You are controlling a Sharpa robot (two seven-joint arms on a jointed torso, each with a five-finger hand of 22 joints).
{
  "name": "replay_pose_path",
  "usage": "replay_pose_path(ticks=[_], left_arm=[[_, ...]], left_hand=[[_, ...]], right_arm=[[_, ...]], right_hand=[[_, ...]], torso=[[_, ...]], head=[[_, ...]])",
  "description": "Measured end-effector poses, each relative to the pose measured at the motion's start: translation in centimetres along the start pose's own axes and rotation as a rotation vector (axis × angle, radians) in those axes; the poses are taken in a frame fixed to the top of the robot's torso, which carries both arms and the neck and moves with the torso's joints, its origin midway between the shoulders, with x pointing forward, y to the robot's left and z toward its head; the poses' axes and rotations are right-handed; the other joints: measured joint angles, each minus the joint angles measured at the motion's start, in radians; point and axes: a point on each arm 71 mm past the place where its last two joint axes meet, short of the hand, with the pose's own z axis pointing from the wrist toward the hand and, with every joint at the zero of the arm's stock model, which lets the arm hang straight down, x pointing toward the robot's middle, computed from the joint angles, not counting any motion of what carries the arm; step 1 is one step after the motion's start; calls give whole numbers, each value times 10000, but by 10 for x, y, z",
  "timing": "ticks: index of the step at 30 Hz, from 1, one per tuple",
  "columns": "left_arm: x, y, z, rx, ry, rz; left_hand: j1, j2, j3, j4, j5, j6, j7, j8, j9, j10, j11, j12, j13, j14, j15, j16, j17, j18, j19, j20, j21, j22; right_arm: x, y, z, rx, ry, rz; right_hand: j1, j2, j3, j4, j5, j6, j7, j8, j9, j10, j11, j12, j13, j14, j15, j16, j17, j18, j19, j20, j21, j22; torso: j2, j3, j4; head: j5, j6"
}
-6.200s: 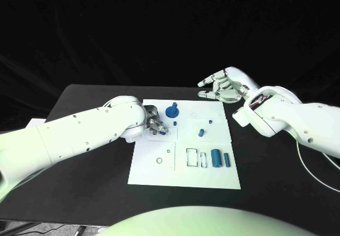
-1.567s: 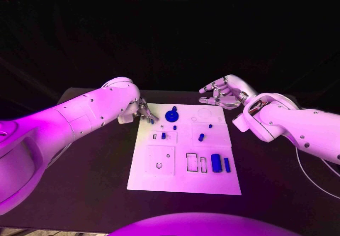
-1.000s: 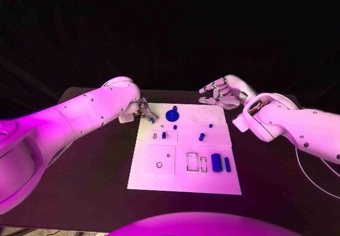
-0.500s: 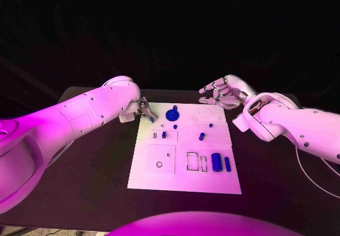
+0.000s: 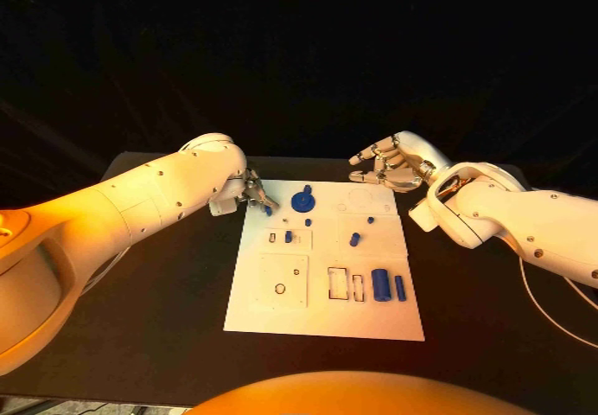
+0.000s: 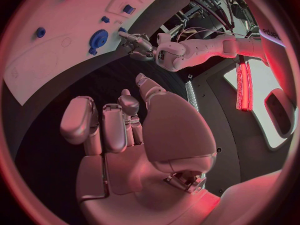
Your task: Assemble the parts on the task board
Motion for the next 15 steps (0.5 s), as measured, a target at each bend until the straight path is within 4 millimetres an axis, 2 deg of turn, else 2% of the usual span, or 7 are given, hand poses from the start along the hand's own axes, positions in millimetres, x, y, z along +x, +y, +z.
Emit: replay_pose_path(ticks=[4,8,10,12,15], left_arm=[[0,0,0,2,8,-11],[0,0,0,29,16,-11],[0,0,-1,68,19,-10],[1,0,-2,108,27,-3],[1,0,-2,177,41,11]], left_hand=[[-7,-6,25,-25,0,0,0,0,6,0,0,0,17,0,0,0,0,1,0,0,0,0],[927,6,806,-657,45,-197,-60,-129,-16,54,-54,0,25,16,-93,0,0,1,-24,-85,0,0],[1240,-63,1010,-453,-3,-309,24,-150,-15,43,-41,0,-3,17,-93,0,0,0,-19,-91,63,-1],[1317,-115,1192,-271,-321,-325,39,-167,-14,88,18,-27,-32,17,-92,0,0,0,-19,-91,65,-1],[1365,-164,1386,-78,-605,-326,41,-186,6,89,20,-49,-55,17,-92,0,0,1,-19,-91,65,-1]], right_arm=[[0,0,0,1,5,2],[0,0,0,3,9,3],[0,0,0,4,12,4],[0,0,0,8,15,4],[0,0,0,13,17,3]], right_hand=[[0,0,0,0,0,0,0,0,0,0,0,0,0,0,0,0,0,0,0,0,0,0],[0,0,0,0,0,0,0,0,0,0,0,0,-1,0,0,0,0,0,0,0,0,0],[0,0,0,0,0,0,0,0,0,0,0,0,-1,0,0,0,0,0,0,0,0,0],[0,0,0,0,0,0,0,0,0,0,0,0,-1,0,0,0,0,1,0,0,0,0],[0,0,0,0,0,0,0,0,0,0,0,0,-1,0,0,0,0,0,0,0,0,0]], torso=[[0,0,0],[0,1,-1],[0,1,-1],[1,0,-1],[0,1,-1]], head=[[0,-6],[8,-16],[9,-23],[9,-25],[9,-35]])
